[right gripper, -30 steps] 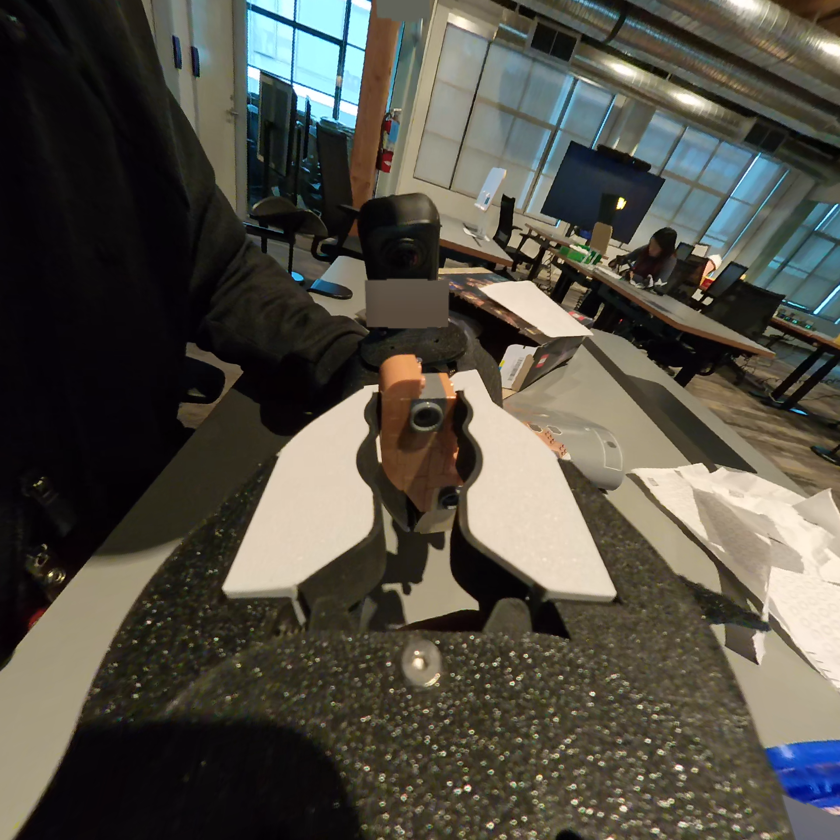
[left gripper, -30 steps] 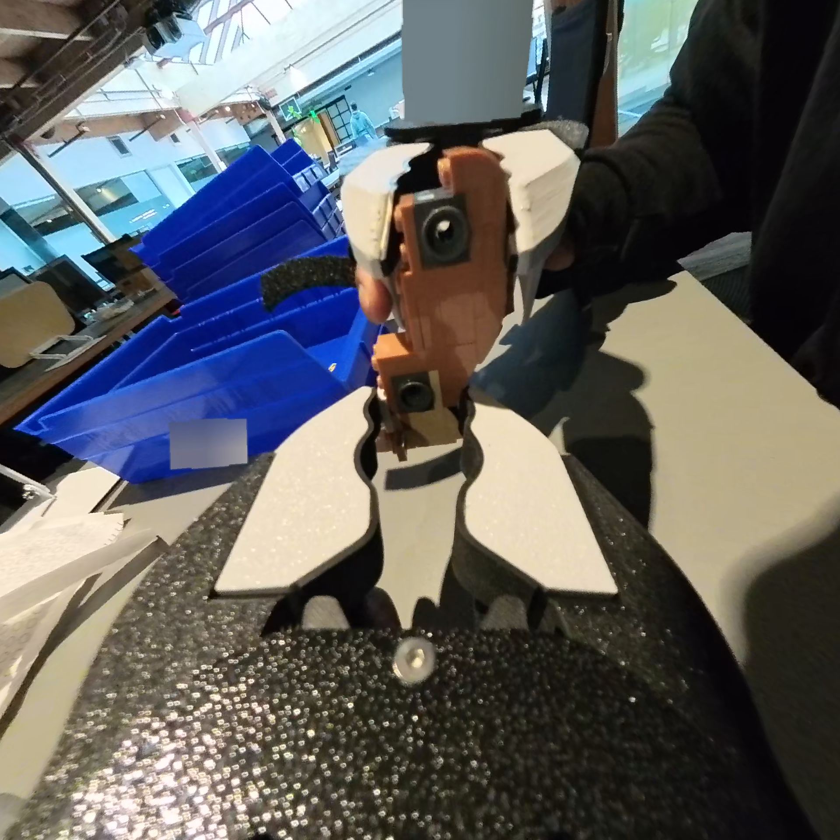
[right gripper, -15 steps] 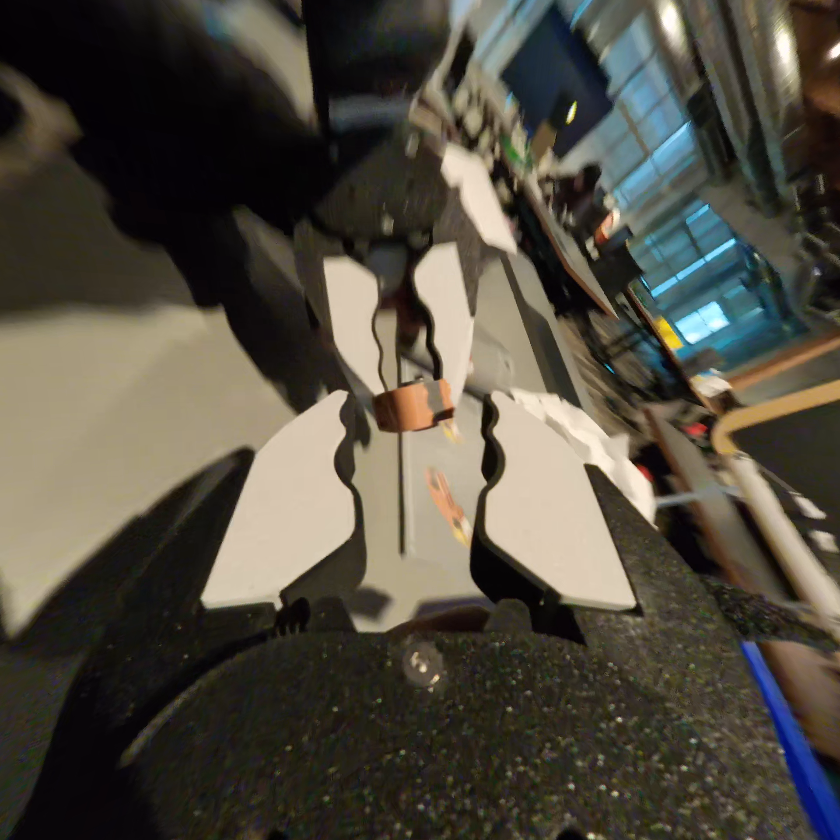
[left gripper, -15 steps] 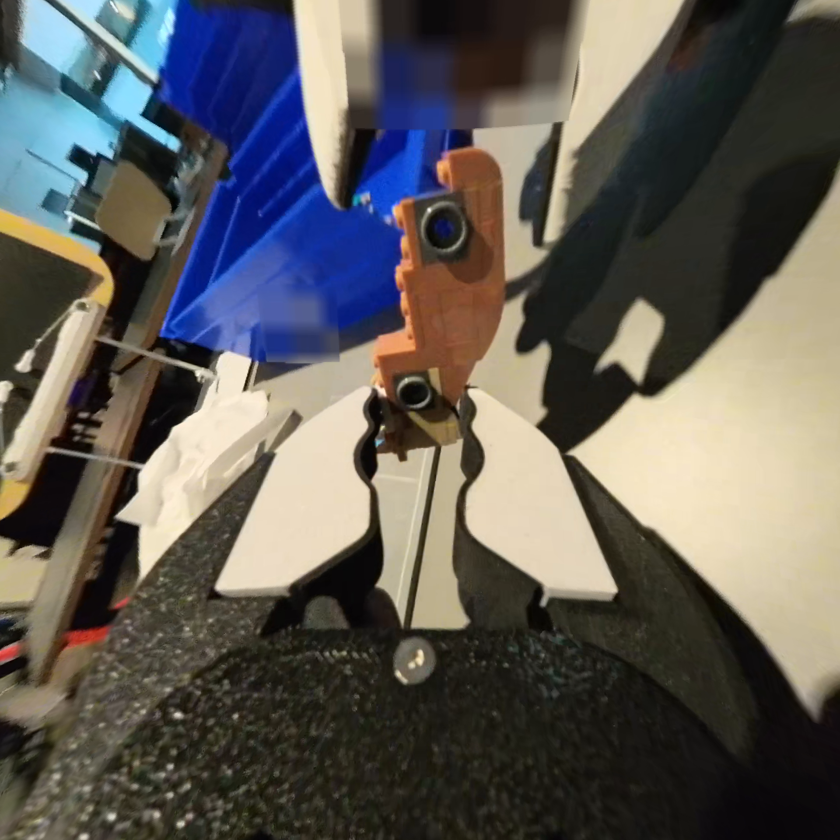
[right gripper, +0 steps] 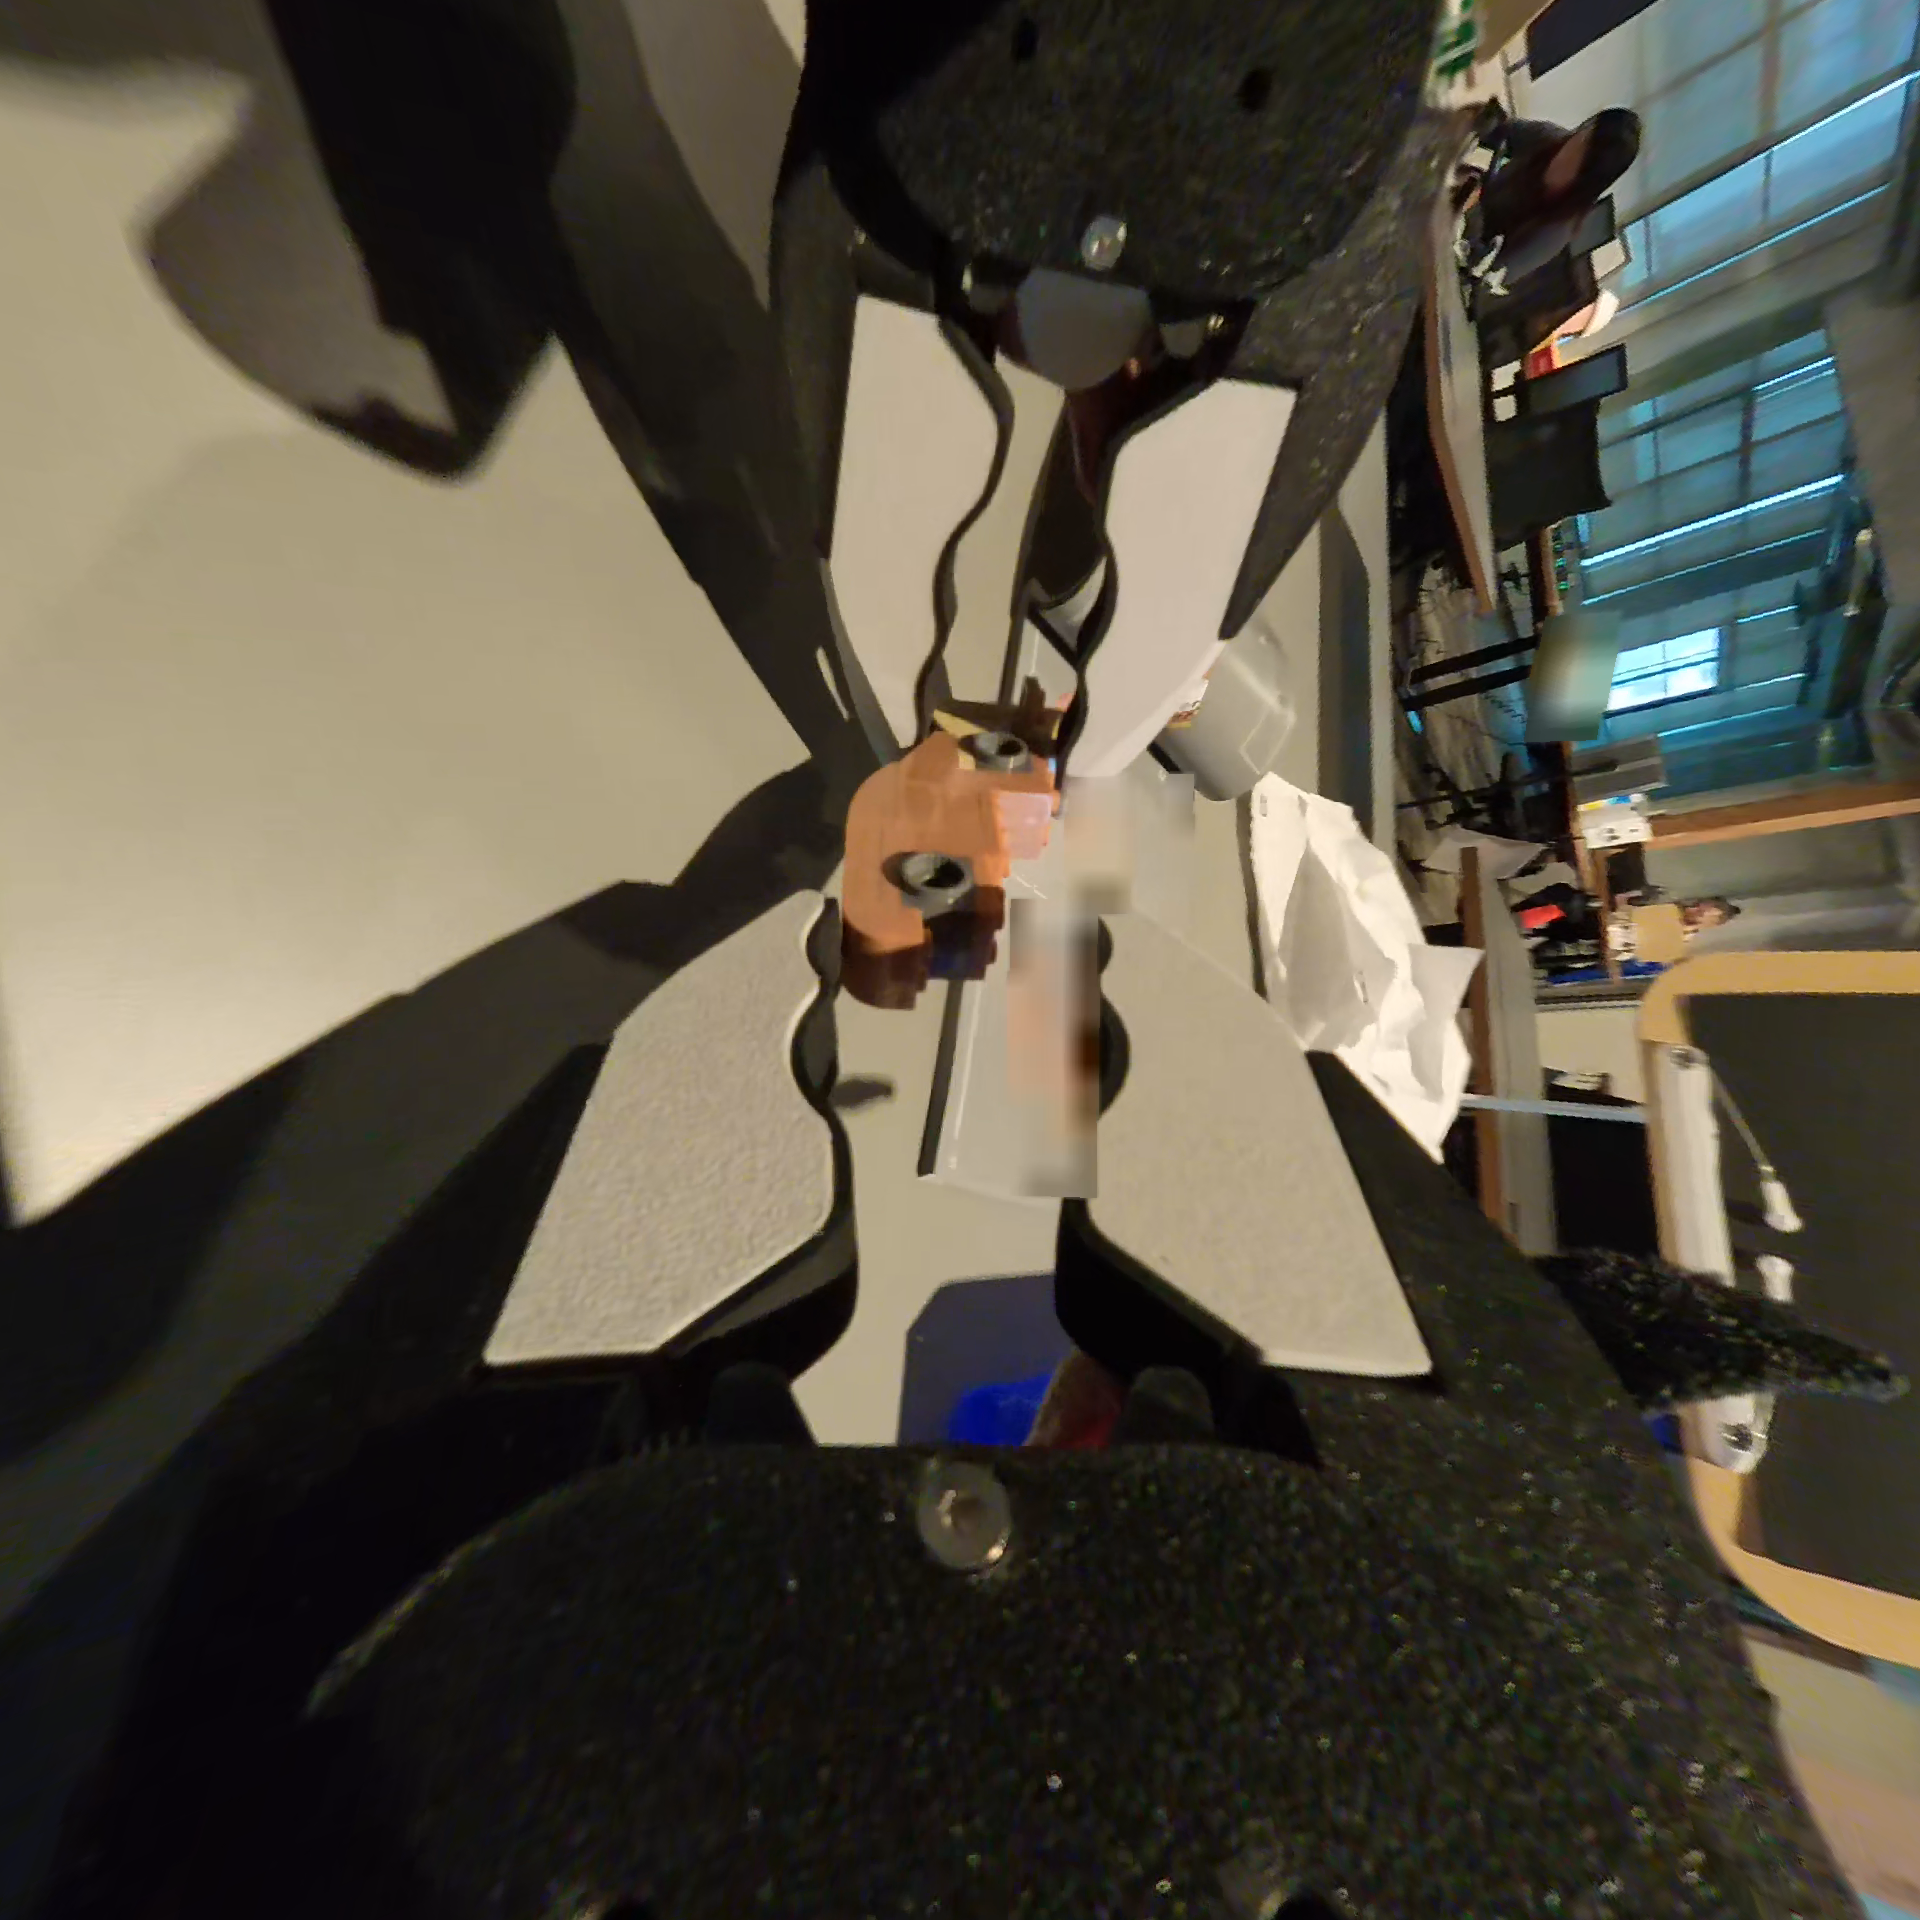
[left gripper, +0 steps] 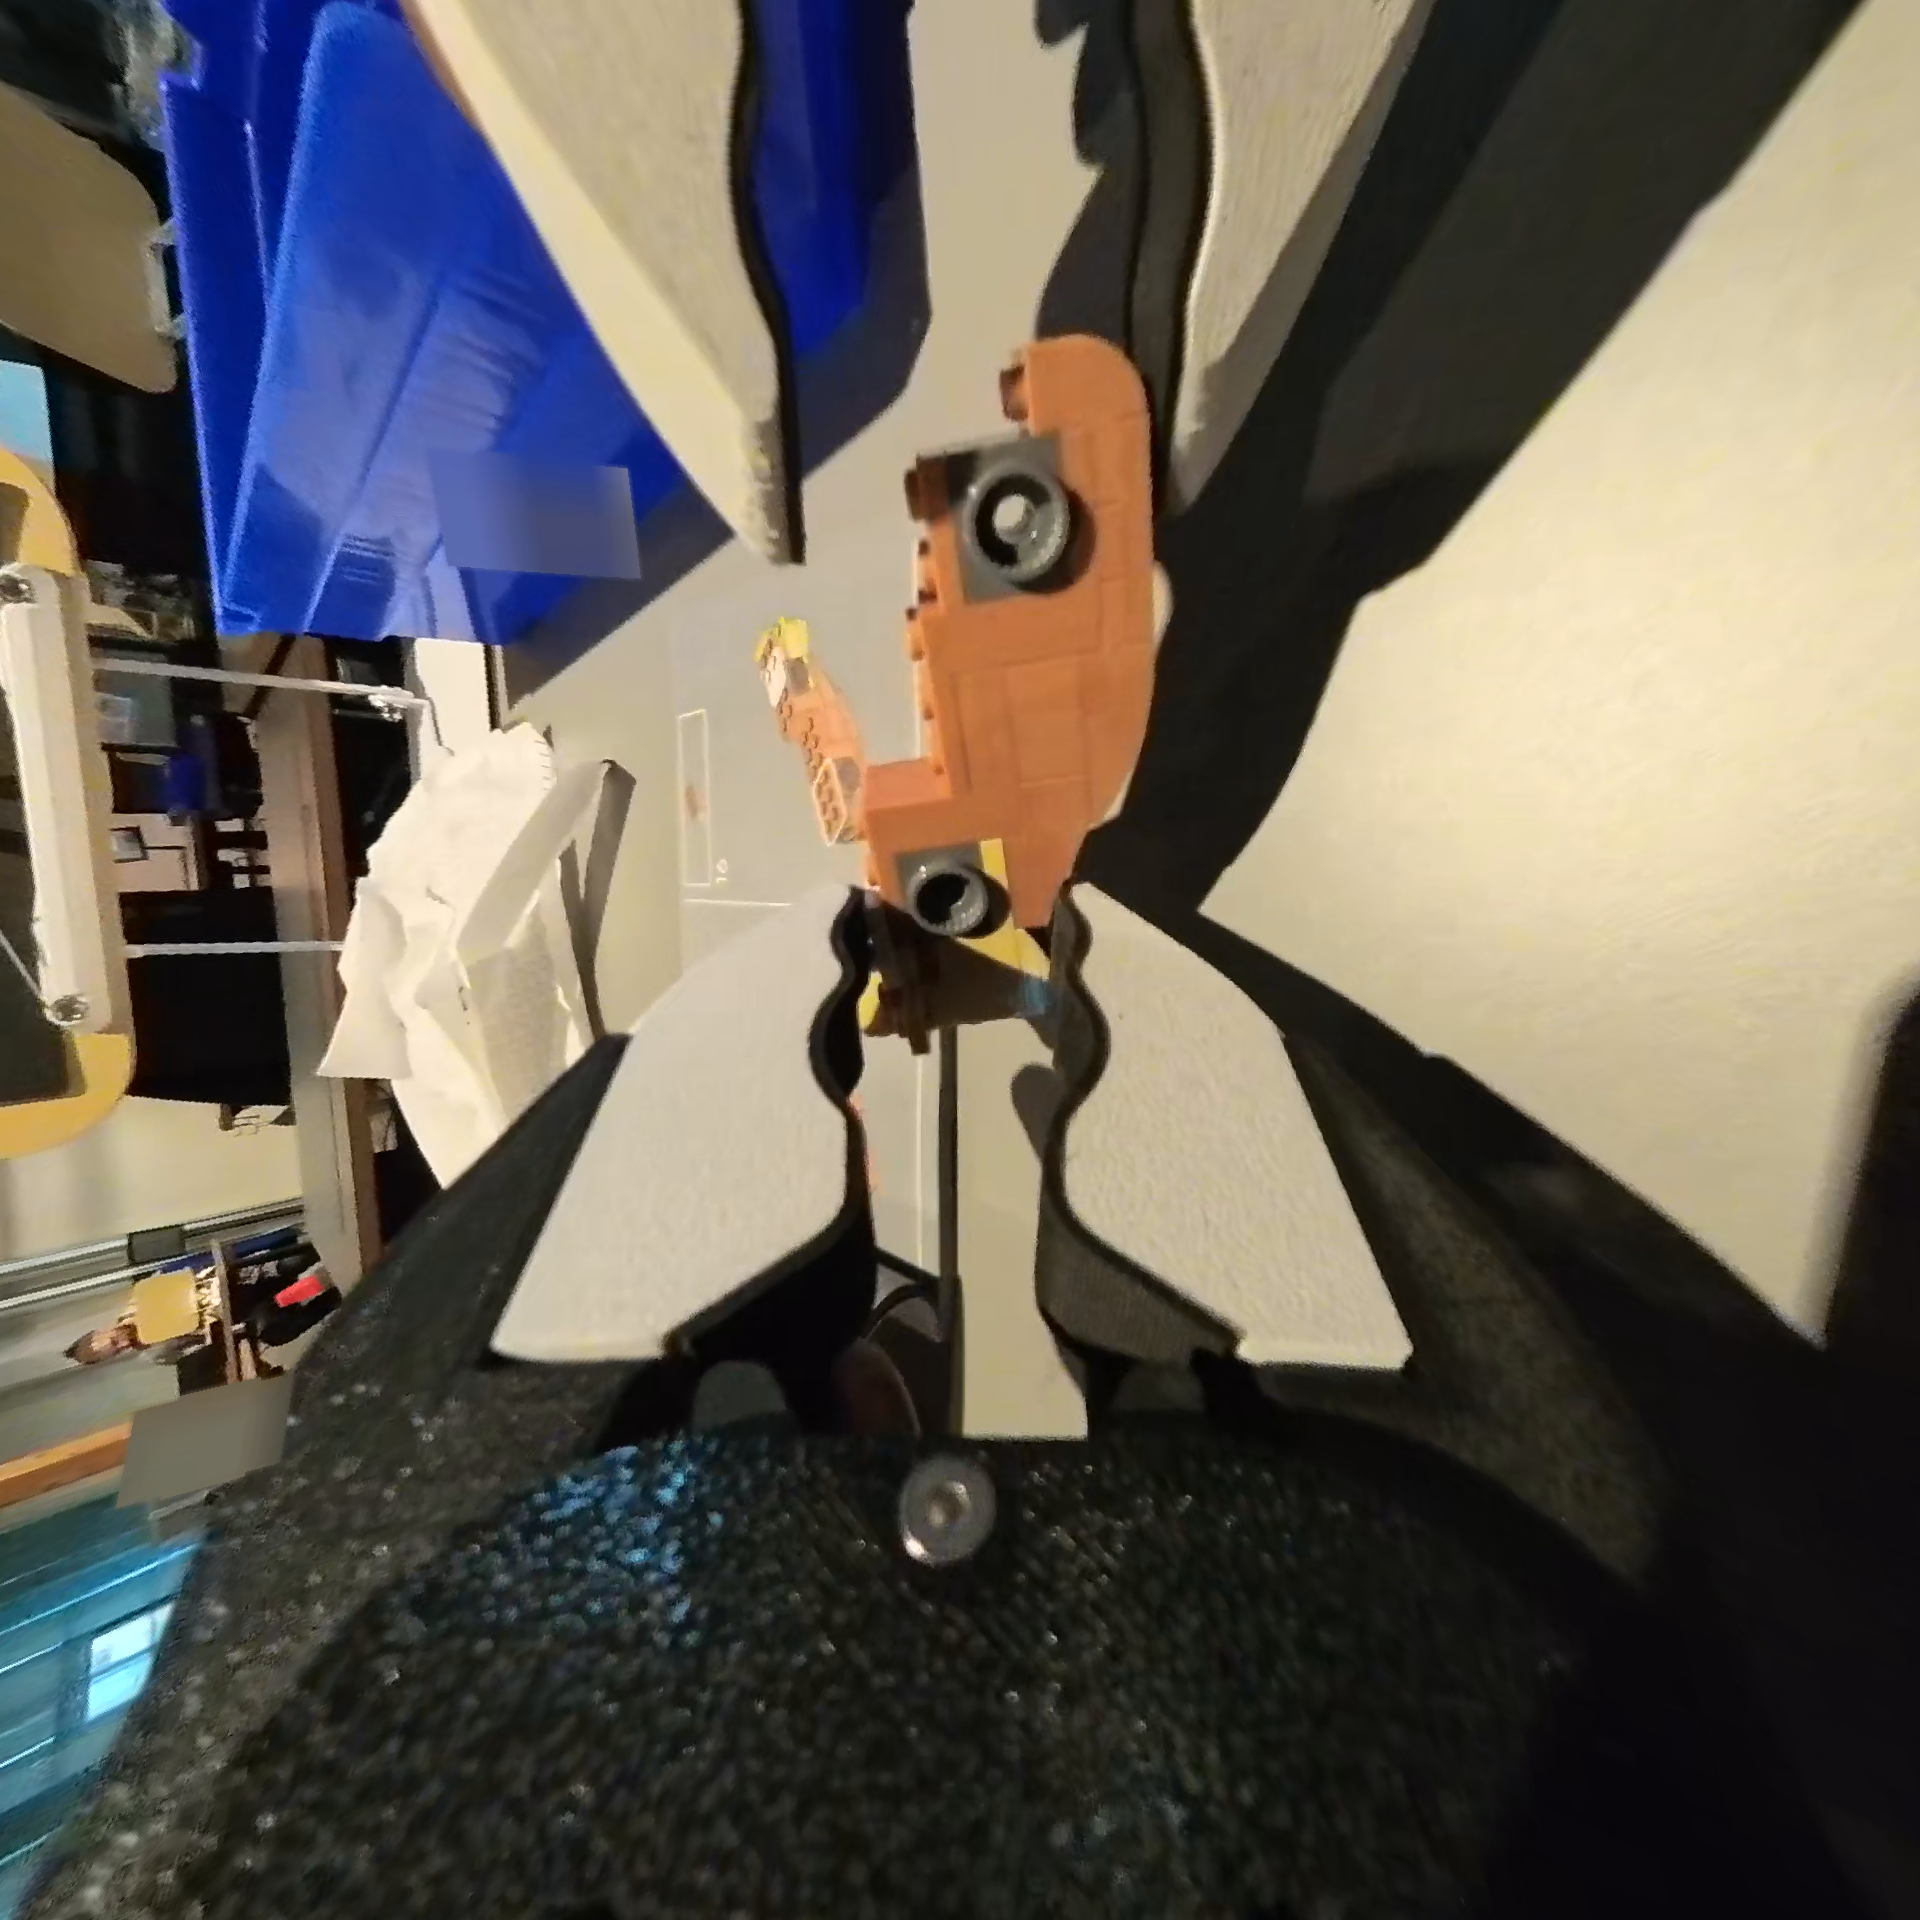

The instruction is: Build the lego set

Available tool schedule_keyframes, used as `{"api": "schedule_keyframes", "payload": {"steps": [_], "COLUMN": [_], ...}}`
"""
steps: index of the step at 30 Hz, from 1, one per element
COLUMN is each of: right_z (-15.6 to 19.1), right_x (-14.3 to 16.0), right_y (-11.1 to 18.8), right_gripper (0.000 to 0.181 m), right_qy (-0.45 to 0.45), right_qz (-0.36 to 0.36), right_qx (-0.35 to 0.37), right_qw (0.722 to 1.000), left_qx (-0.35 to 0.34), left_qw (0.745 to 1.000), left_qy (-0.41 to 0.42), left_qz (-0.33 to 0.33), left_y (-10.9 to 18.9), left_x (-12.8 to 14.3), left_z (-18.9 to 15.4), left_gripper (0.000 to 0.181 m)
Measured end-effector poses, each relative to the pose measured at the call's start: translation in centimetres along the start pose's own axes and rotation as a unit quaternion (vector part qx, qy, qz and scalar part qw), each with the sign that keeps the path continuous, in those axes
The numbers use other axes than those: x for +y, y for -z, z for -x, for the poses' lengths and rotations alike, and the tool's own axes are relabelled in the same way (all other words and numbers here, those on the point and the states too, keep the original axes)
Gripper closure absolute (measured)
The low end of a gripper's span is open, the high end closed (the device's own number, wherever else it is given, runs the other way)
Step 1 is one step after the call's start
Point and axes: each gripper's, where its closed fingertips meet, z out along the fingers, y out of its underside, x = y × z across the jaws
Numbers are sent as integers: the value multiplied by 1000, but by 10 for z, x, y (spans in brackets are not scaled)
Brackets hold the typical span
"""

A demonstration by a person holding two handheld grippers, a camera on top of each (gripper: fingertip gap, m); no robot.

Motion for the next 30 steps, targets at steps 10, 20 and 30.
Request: {"api": "schedule_keyframes", "payload": {"steps": [10,20,30], "right_z": [9,14,17], "right_x": [-1,0,1], "right_y": [0,-4,-5], "right_gripper": [144,150,151], "right_qy": [5,24,26], "right_qz": [-21,-17,-17], "right_qx": [-21,-28,-42], "right_qw": [1000,999,999], "left_qx": [12,18,29], "left_qw": [1000,1000,1000], "left_qy": [-3,-7,-12], "left_qz": [-4,-4,-1], "left_y": [0,0,0], "left_x": [-2,-3,-4], "left_z": [-4,-7,-11], "left_gripper": [148,148,148]}}
